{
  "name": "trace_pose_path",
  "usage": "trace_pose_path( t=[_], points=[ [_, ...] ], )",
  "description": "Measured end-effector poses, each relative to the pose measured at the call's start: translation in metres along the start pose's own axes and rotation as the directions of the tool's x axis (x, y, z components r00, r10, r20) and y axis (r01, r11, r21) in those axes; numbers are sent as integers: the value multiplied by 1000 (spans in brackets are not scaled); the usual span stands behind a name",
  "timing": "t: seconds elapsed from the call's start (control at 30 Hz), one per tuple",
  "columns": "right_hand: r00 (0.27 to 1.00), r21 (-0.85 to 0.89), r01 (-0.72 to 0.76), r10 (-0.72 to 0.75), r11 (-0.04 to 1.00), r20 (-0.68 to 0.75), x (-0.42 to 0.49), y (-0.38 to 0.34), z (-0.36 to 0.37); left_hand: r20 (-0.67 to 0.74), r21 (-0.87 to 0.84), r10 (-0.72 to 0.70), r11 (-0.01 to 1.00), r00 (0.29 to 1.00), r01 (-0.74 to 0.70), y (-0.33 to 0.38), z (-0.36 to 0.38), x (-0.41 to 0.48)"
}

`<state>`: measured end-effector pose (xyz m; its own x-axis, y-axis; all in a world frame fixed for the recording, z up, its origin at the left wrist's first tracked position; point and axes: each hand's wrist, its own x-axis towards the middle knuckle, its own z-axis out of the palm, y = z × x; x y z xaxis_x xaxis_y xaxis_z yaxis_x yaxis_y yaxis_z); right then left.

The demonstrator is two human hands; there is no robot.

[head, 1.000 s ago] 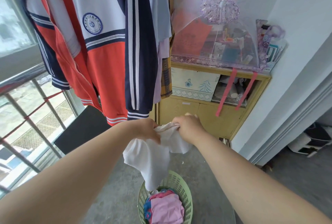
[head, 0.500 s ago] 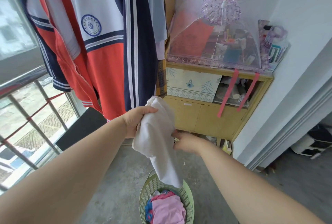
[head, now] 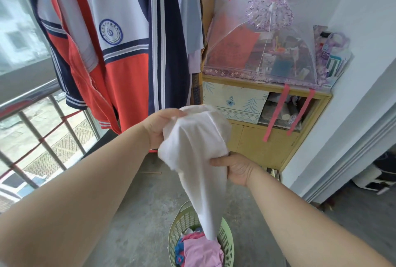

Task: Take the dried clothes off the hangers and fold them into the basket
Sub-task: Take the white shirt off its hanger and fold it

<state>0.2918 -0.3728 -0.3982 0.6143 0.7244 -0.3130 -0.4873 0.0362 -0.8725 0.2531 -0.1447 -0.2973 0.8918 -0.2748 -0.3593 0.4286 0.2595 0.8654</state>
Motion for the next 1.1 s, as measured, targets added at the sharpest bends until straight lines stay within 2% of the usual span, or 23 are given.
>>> trace_pose_path(
  t=[0.07,0.1,0.17,0.23,0.27,0.37,0.43,0.47,0.53,0.6,0.73,0.8,0.97,1.1],
  points=[
    [999,87,22,-19,996,-33,0,0,-5,-131,-276,137,946,982,-169,-6,-12,4],
    [998,127,34,-28,991,-53,0,-1,-7,-213,-418,165,875,963,-243,-11,-18,6],
    [993,197,75,-57,977,-99,-1,-4,-3,-327,-587,174,733,929,-344,-23,-26,14],
    [971,223,204,-169,953,-170,-1,-8,1,-313,-646,100,706,944,-289,-38,-22,19],
    [958,225,252,-210,941,-195,-2,-11,5,-273,-637,46,740,961,-217,-45,-19,21],
    [961,294,225,-162,929,-222,1,-15,11,-104,-429,-146,899,984,88,-63,-15,15],
    [952,314,218,-130,924,-279,5,-14,10,-82,-223,-213,956,974,191,-67,-7,12],
    [943,303,211,-112,929,-313,7,-12,10,-127,-151,-188,974,974,168,-69,-2,12],
    [933,282,204,-98,937,-347,8,-10,12,-302,-114,-42,993,952,8,-70,3,20],
    [908,302,268,-135,915,-397,9,-7,11,-475,-64,78,990,877,-123,-67,2,27],
    [818,373,471,-236,799,-525,10,-5,-5,-623,152,189,981,759,-120,-63,-12,34],
    [786,325,476,-231,817,-573,9,-5,-10,-631,261,252,960,734,-105,-63,-14,34],
    [672,91,289,-135,953,-728,14,-4,-16,-602,499,396,864,693,-60,-60,-10,35],
    [638,-36,202,-159,979,-753,16,-3,-17,-543,409,274,912,794,-34,-58,-18,31]
  ],
)
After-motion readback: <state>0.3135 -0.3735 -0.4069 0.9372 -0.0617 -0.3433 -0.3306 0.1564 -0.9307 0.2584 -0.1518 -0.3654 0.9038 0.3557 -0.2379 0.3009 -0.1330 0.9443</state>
